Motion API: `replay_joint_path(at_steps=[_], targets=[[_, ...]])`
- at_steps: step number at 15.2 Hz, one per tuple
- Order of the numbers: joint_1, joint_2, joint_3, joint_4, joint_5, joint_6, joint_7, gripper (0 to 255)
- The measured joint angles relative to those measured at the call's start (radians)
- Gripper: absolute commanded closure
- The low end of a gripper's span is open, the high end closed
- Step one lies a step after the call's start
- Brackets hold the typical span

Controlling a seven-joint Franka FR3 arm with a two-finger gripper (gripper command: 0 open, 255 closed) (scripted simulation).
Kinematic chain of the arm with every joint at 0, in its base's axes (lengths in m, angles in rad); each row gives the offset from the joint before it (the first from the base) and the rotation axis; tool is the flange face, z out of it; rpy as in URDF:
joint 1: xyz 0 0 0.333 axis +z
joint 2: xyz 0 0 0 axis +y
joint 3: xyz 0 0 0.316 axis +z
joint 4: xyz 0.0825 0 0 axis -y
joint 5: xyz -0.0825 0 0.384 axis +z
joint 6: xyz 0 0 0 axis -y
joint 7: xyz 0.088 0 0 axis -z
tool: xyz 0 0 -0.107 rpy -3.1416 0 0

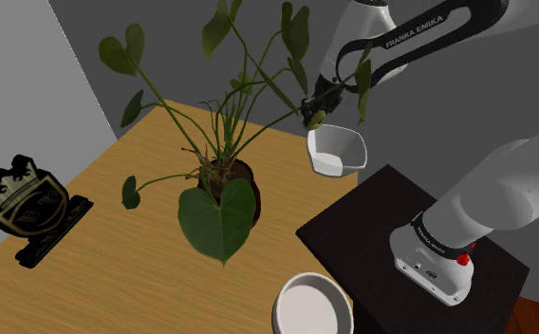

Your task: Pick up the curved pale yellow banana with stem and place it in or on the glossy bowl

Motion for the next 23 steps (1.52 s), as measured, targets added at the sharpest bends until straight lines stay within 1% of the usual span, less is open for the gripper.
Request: replay_joint_path(at_steps=[3, 5, 6, 11, 19, 23], targets=[[-0.011, -0.095, -0.032, -0.098, 0.009, 0.002, -0.052, 255], [-0.029, -0.18, -0.068, -0.164, 0.006, -0.018, -0.101, 255], [-0.033, -0.202, -0.078, -0.194, 0.005, -0.01, -0.115, 255], [-0.033, -0.171, -0.084, -0.242, 0.009, 0.068, -0.127, 255], [-0.027, -0.037, -0.087, -0.27, 0.018, 0.23, -0.136, 255], [-0.025, -0.023, -0.086, -0.272, 0.02, 0.248, -0.139, 255]])
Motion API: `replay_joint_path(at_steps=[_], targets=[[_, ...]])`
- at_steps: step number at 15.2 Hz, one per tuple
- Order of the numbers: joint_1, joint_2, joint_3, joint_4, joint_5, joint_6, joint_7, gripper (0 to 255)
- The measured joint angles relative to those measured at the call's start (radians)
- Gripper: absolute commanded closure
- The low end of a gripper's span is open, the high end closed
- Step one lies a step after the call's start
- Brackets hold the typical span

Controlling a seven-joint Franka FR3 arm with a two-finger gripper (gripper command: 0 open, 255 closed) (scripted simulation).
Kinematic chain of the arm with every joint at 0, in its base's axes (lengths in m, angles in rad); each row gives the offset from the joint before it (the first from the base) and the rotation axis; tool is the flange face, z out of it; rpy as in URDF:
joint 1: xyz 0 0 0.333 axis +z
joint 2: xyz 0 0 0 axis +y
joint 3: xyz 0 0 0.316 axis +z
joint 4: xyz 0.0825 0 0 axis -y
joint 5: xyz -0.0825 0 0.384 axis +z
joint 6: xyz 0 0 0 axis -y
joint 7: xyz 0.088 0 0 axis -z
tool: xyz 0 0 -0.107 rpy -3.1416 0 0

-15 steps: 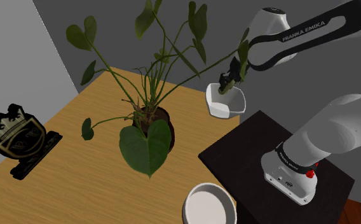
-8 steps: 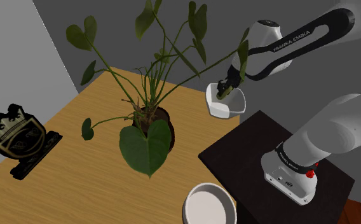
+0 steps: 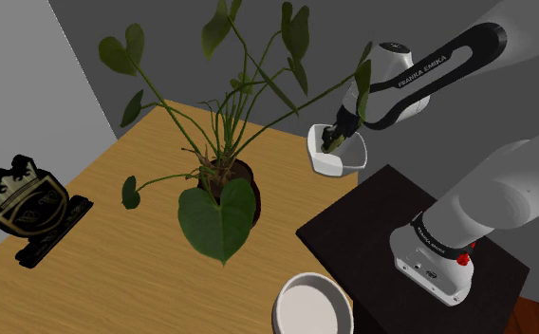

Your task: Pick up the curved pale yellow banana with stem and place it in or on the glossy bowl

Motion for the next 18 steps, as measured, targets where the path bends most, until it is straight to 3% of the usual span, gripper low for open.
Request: replay_joint_path(at_steps=[3, 4, 10, 14, 18], targets=[[0.0, 0.002, 0.001, 0.0, 0.0, 0.002, 0.0, 255], [0.0, 0.002, 0.001, 0.0, 0.001, 0.002, 0.0, 0], [-0.003, 0.003, -0.002, -0.001, 0.001, 0.003, 0.0, 0], [-0.01, -0.148, -0.002, 0.005, -0.01, -0.151, 0.005, 0], [-0.01, -0.175, -0.001, 0.009, -0.011, -0.185, 0.007, 0]])
